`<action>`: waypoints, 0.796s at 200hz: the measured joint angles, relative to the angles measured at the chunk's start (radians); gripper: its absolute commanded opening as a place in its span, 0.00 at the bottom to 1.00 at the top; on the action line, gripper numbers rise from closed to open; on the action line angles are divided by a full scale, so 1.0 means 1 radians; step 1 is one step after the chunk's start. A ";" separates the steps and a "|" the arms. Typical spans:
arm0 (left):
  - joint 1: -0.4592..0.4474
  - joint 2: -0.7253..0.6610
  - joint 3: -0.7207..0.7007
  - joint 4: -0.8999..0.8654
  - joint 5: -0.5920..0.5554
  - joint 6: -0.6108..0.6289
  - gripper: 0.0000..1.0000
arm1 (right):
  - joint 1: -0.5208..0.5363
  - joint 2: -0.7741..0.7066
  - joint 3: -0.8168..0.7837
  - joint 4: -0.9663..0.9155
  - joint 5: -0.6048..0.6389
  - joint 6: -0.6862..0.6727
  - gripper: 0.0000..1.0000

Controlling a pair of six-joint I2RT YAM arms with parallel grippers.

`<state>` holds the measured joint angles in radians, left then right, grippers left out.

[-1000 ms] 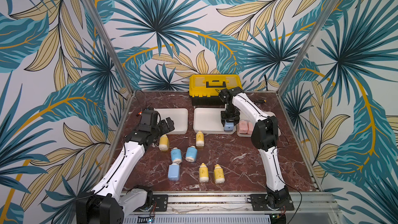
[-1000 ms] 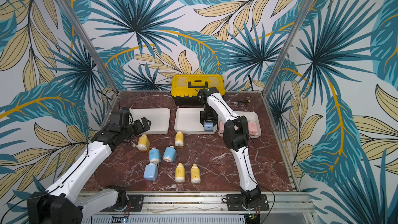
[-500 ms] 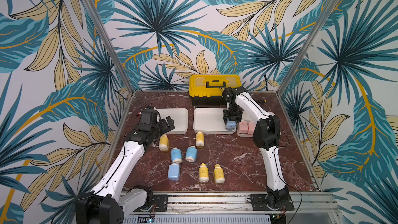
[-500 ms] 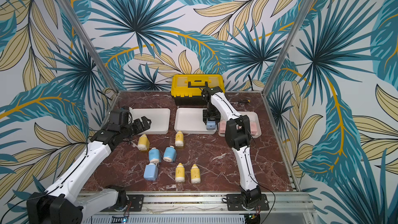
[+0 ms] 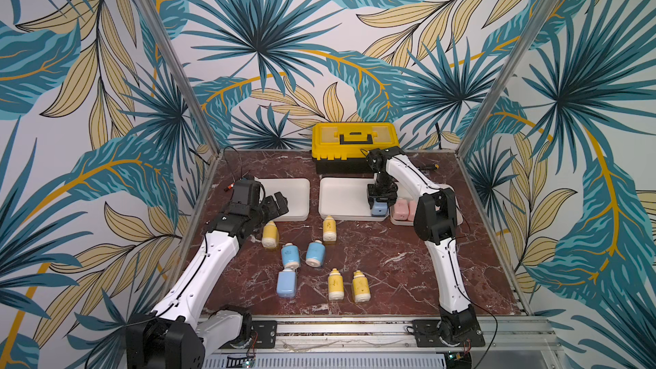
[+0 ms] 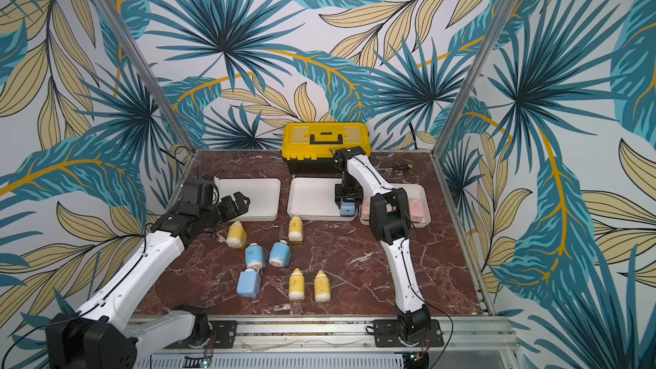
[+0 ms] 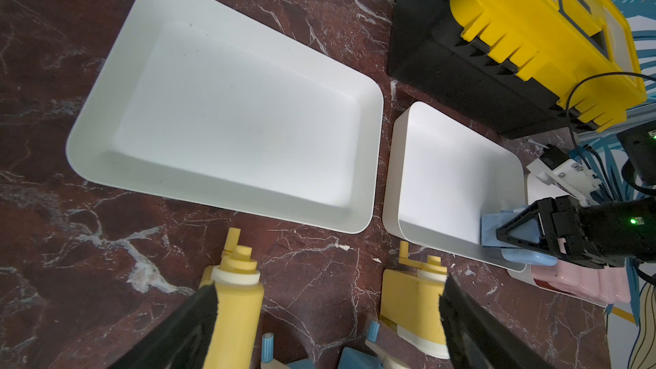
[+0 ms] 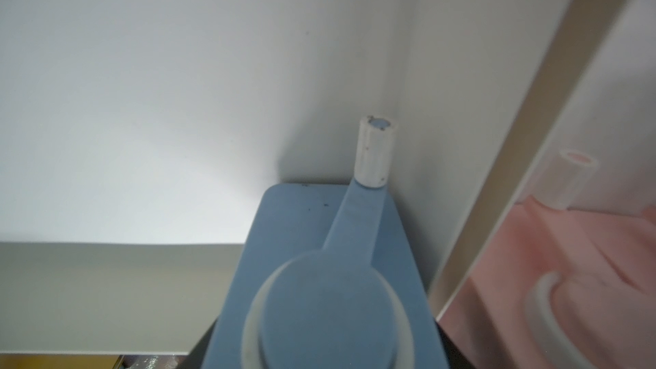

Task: Place the pencil sharpeners by color into the storage box
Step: Place the pencil sharpener in the storage box.

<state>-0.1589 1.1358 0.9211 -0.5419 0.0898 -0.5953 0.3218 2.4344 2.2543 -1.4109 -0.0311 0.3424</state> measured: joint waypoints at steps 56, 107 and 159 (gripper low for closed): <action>0.000 0.003 0.000 0.000 0.000 0.000 0.99 | -0.002 0.010 0.002 0.000 -0.002 -0.003 0.54; 0.000 0.003 0.000 0.000 0.000 0.000 0.99 | -0.002 0.011 0.001 0.000 -0.003 -0.002 0.68; 0.000 0.002 0.000 0.000 0.000 0.000 0.99 | -0.002 0.011 0.001 0.000 0.003 -0.002 0.73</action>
<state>-0.1589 1.1381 0.9215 -0.5423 0.0895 -0.5949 0.3202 2.4454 2.2551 -1.4109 -0.0280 0.3401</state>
